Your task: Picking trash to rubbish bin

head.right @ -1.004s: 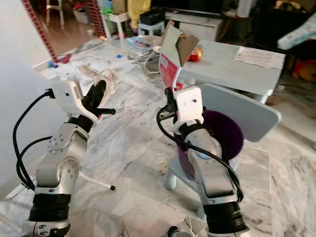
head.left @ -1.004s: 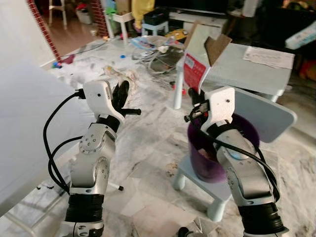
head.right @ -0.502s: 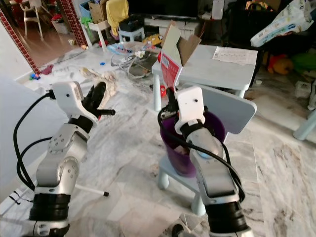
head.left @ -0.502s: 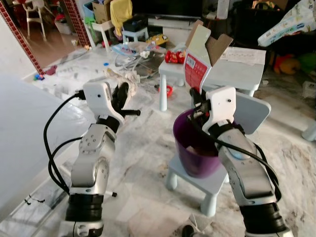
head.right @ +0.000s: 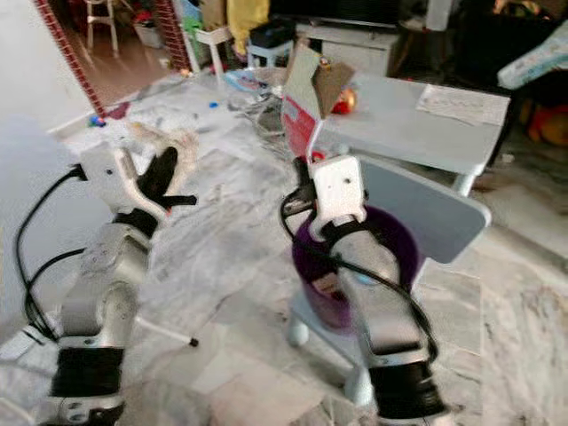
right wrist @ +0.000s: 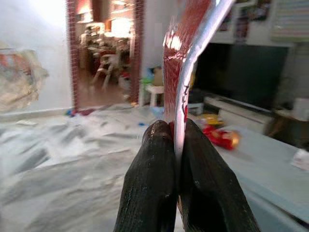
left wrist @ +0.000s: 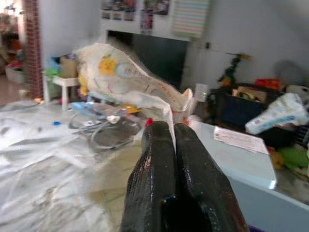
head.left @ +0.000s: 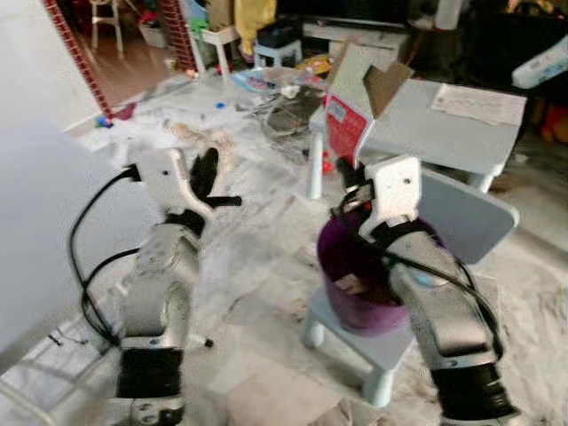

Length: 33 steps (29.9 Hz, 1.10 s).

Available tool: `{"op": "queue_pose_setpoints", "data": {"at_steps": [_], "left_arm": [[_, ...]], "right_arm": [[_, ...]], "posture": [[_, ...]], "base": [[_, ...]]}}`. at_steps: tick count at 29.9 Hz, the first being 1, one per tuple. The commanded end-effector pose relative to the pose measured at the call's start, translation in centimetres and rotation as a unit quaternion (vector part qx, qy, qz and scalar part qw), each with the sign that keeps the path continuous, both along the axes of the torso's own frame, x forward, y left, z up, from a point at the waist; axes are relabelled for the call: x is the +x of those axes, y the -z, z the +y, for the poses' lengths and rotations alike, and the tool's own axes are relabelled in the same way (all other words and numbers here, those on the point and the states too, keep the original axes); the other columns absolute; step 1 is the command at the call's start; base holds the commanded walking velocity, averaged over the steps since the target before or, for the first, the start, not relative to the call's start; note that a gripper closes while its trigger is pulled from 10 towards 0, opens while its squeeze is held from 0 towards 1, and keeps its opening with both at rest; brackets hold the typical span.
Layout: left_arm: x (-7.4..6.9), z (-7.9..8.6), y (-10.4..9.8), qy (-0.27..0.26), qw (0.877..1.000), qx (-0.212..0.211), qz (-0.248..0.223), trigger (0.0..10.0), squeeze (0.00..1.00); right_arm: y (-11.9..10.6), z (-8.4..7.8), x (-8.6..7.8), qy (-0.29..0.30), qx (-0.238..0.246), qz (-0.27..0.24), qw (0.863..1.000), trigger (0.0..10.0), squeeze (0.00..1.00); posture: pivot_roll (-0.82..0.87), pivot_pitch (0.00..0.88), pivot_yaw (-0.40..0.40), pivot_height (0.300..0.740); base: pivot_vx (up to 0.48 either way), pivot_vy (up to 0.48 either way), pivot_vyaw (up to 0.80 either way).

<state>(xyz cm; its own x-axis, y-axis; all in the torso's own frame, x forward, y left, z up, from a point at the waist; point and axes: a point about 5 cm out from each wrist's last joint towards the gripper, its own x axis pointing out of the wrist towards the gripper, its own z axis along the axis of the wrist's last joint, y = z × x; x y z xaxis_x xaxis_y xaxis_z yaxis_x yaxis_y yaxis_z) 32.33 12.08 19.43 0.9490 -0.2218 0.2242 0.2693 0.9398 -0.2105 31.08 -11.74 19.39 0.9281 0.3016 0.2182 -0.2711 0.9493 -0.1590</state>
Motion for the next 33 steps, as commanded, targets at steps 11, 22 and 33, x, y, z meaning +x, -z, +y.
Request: {"op": "queue_pose_setpoints", "data": {"at_steps": [11,22,33], "left_arm": [[0.2,1.2,0.2,-0.017,1.0,0.011,0.005,10.0,0.0],[0.3,1.4,0.4,-0.017,0.999,0.026,0.007,10.0,0.0],[0.3,1.3,0.7,-0.014,0.999,0.027,0.015,10.0,0.0]], "right_arm": [[0.2,0.6,0.0,0.004,-0.001,0.007,1.0,10.0,0.0],[0.3,0.2,0.2,0.017,0.001,0.012,1.0,10.0,0.0],[0.4,0.1,0.1,0.022,0.005,0.015,1.0,10.0,0.0]], "posture": [[-0.07,0.056,0.084,0.74],[-0.07,0.059,0.089,0.74],[-0.07,0.061,0.09,0.74]], "base": [[0.0,0.0,0.0],[0.0,0.0,-0.08],[0.105,0.0,-0.13]]}}
